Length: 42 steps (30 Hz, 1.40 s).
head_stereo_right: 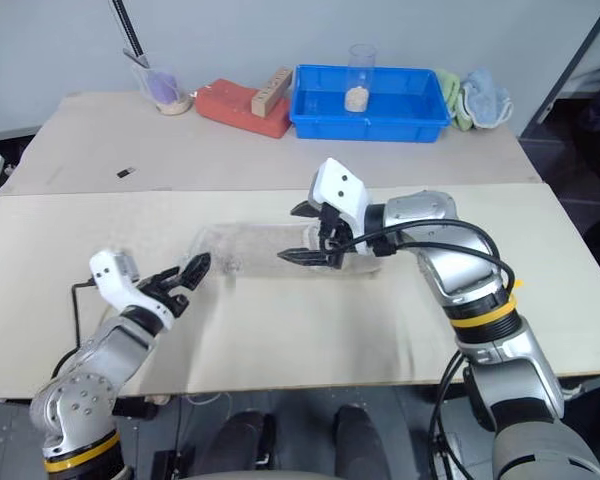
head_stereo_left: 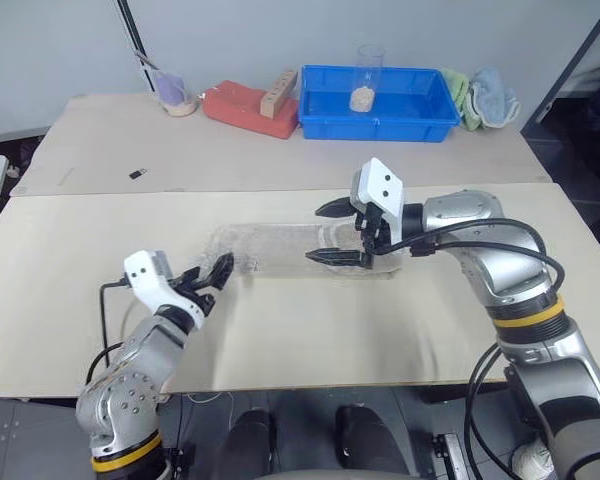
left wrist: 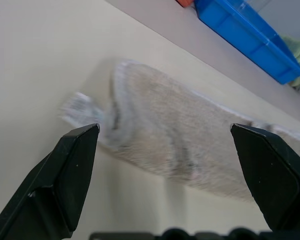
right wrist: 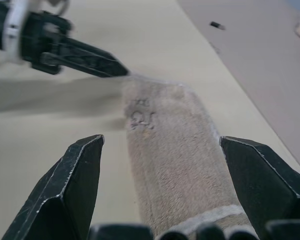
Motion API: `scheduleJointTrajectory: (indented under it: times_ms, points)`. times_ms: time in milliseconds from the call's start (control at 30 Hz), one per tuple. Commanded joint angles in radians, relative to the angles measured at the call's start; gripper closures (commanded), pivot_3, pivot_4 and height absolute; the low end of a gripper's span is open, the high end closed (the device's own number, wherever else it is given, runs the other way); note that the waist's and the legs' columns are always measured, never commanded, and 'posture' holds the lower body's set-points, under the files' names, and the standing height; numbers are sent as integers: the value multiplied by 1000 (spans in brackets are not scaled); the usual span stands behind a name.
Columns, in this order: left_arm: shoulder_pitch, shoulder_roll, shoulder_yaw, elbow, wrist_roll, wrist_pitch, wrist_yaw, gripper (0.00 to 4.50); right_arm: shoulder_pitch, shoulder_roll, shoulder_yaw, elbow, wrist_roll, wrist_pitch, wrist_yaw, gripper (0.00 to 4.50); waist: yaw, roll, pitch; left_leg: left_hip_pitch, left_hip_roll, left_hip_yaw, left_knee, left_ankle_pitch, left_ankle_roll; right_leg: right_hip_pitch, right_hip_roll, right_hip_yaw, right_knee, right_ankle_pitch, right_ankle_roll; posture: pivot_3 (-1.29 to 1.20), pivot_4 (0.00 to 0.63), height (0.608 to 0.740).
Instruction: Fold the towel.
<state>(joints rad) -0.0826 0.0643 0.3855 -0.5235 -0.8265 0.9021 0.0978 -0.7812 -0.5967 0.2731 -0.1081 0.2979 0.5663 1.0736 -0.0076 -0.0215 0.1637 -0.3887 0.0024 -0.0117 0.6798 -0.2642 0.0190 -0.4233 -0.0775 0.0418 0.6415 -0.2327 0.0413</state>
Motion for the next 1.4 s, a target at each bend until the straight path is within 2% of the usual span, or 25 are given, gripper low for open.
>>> scheduleJointTrajectory:
  times_ms: [33,333,433,633,667,700,800,900,1033,1167,1400]
  points:
    - [-22,-28,10,36,-21,12,72,0,-17,-34,-30,-13,18,-28,59,379,-2,0,0,0,0,0,0,0,0,0,0,0,0,0,0,0,150,740]
    - [-66,-89,-23,65,27,1,203,0,-15,-99,-93,12,26,-13,102,379,-2,0,0,1,-1,-1,0,0,0,1,0,0,0,0,0,0,150,740]
    - [-84,-87,-10,93,49,-15,228,833,-10,-108,-106,1,32,1,110,336,-2,0,0,1,-1,-1,0,0,0,1,0,0,0,0,0,0,150,740]
    - [-137,-51,-19,113,99,-48,225,3788,5,-147,-127,-28,62,34,127,336,0,-1,0,0,-2,-1,0,0,-1,0,0,0,0,0,0,0,150,740]
    - [-143,-40,-27,114,109,-50,218,4243,8,-154,-130,-32,65,38,130,336,0,-1,0,0,-2,-1,0,0,-1,0,-1,0,-1,0,0,0,150,740]
    - [-149,-27,-35,114,119,-51,208,4490,10,-160,-132,-36,67,43,130,336,1,-1,0,0,-2,-1,0,0,-1,0,-1,0,-1,0,0,0,150,740]
    - [-168,54,-99,102,181,-70,134,4490,32,-192,-148,-59,79,64,135,336,2,-1,0,0,-2,-1,0,0,-1,0,-1,0,-1,0,0,0,150,740]
    - [-211,173,-220,72,237,-109,-18,4490,100,-283,-175,-104,102,87,175,336,14,-1,0,-2,-3,-2,0,1,-1,0,-1,0,-1,0,0,0,150,740]
    - [-300,253,-388,67,211,-110,-264,4490,206,-404,-228,-136,113,102,197,336,22,-1,0,-2,-4,-2,0,1,-2,1,-1,0,-3,0,0,0,150,740]
    - [-360,254,-485,114,229,-137,-406,4490,274,-457,-281,-157,129,120,176,336,15,-1,0,-2,-4,-2,0,1,-2,2,-1,1,-6,0,1,0,150,740]
    - [-528,133,-677,393,363,-298,-601,4490,431,-512,-414,-257,174,189,118,336,20,-1,0,-1,-3,2,0,1,-1,2,1,0,-3,0,1,0,150,740]
